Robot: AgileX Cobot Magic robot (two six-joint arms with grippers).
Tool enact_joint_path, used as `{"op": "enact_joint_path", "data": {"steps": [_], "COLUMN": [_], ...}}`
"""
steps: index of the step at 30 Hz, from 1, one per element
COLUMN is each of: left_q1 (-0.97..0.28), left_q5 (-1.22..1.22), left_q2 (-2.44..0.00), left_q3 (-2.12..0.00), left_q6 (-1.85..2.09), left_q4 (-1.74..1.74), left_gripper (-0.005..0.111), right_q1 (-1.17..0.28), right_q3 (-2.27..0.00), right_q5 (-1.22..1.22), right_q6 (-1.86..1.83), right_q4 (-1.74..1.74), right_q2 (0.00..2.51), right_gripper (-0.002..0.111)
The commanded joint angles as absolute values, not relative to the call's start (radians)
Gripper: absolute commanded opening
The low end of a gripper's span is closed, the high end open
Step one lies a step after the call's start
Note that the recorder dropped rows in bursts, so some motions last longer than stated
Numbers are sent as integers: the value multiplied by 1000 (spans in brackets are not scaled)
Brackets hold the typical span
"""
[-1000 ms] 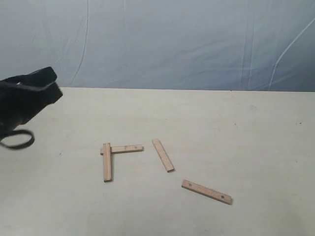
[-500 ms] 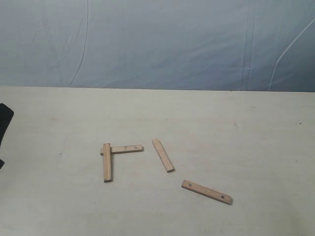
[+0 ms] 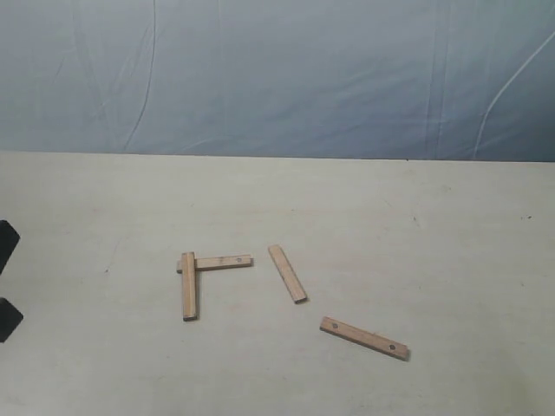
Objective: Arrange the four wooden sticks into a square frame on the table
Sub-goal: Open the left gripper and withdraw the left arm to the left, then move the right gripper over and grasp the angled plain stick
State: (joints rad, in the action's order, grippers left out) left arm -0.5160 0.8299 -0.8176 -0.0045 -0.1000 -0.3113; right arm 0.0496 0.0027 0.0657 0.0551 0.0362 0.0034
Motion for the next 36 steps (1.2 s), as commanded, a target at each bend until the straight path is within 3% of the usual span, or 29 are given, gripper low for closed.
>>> {"op": "enact_joint_path", "data": {"steps": [1,9,14,19,23,31,36], "left_q1": [-521,-521,-521,-521,-521,-509,-454], "left_q5": [784,623,444,218,100,28,41], "left_q2": [-774,-495,-233,-39,0,0,0], "left_q3": [0,0,0,0,0,0,0], "left_q6": [-7,140,124,-25,-23,-17,-17], "left_q4": [-417,-529,-433,-332,-332,-287,-281], "left_gripper": [0,0,0,0,0,0,0], "right_q1": [46,46,46,46,46,46,40], "right_q3": [0,0,0,0,-45,-391,-657], "right_q5": [22,-106,-218,-455,-669,-838,-795], "right_q6": [48,60,383,469,503,580,963], "right_q4": [51,43,-159,78,206,431,785], "right_q2": [0,0,0,30,181,686,1025], "right_gripper": [-1,-1,-1,-1,-1,-1,-1]}}
